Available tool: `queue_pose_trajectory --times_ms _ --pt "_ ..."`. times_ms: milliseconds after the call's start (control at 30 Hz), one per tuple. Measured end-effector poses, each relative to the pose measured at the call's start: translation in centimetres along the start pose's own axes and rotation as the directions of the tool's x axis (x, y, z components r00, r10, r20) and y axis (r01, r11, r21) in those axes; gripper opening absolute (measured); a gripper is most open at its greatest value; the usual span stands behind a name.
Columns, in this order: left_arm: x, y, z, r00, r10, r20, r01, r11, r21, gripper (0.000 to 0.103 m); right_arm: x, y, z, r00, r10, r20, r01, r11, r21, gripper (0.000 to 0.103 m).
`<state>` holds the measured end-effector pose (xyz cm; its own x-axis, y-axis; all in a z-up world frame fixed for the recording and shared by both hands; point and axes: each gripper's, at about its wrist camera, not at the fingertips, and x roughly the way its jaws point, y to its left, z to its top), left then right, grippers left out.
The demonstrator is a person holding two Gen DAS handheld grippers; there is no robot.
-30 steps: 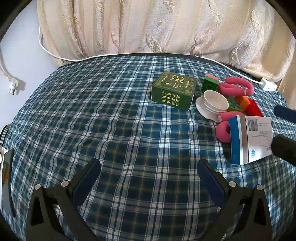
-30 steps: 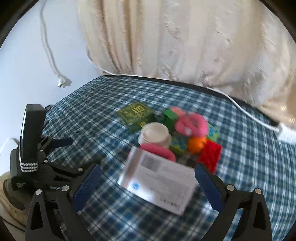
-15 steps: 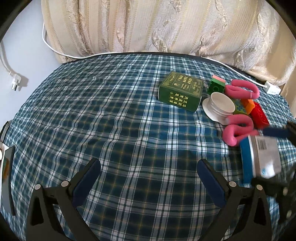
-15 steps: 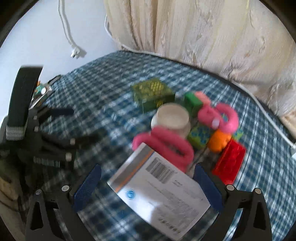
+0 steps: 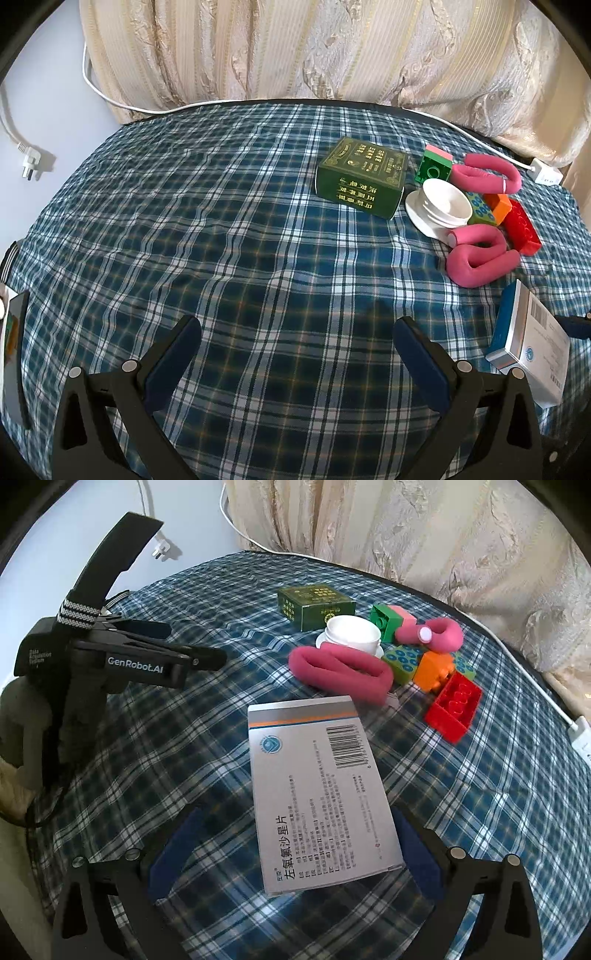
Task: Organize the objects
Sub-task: 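Grasp the white medicine box with the right gripper and lift it, then grasp the pink foam curler with the left gripper while the right gripper holds the medicine box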
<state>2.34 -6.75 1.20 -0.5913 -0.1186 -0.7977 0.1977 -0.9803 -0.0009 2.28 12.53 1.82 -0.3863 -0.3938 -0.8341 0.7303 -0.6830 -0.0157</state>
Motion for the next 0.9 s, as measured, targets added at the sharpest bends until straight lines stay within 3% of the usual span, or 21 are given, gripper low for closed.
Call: queue_pose_trajectory --times_ms 167,333,567,900 --pt "0.3 0.2 -0.2 1.0 -0.004 -0.008 0.004 1.0 -0.006 0.103 1.0 -0.4 1.4 0.998 -0.055 0.005 0.055 0.996 0.068 0.095" --pt "0.4 0.4 -0.1 1.0 -0.009 -0.023 0.009 1.0 -0.014 0.103 1.1 -1.1 2.0 0.995 -0.098 0.01 0.095 0.981 0.168 0.074" --pt "0.1 -1.0 -0.1 1.0 -0.002 -0.019 0.003 0.999 0.038 0.103 -0.2 -2.4 0.2 0.982 -0.187 0.015 0.176 0.944 0.278 0.071" --pt "-1.1 -5.2 0.7 0.999 -0.039 0.007 0.038 0.988 0.149 0.103 -3.3 -6.1 -4.6 0.946 -0.323 -0.018 0.293 0.831 0.473 0.071"
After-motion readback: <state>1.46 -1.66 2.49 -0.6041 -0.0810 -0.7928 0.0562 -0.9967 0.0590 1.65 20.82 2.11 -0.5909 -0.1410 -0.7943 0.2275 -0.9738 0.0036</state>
